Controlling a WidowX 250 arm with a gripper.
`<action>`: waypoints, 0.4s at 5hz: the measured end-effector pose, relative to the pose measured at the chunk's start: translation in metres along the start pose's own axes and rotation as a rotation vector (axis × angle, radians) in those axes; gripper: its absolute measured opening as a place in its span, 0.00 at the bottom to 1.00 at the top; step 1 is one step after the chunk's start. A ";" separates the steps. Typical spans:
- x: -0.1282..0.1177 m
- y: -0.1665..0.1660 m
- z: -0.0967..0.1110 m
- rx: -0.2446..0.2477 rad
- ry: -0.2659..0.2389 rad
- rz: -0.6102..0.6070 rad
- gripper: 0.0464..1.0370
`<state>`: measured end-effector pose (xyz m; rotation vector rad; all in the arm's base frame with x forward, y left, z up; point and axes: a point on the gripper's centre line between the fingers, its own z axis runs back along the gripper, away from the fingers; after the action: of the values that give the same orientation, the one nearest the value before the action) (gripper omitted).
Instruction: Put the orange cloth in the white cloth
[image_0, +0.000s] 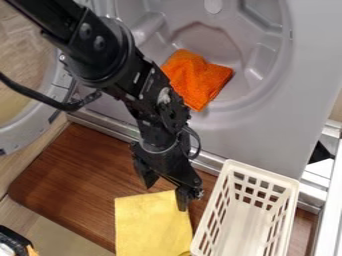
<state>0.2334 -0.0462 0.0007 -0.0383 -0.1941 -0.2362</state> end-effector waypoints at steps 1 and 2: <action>-0.003 0.000 -0.003 0.000 0.015 0.007 0.96; -0.004 0.001 -0.001 0.010 0.019 0.013 0.96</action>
<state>0.2301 -0.0439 -0.0012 -0.0277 -0.1756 -0.2222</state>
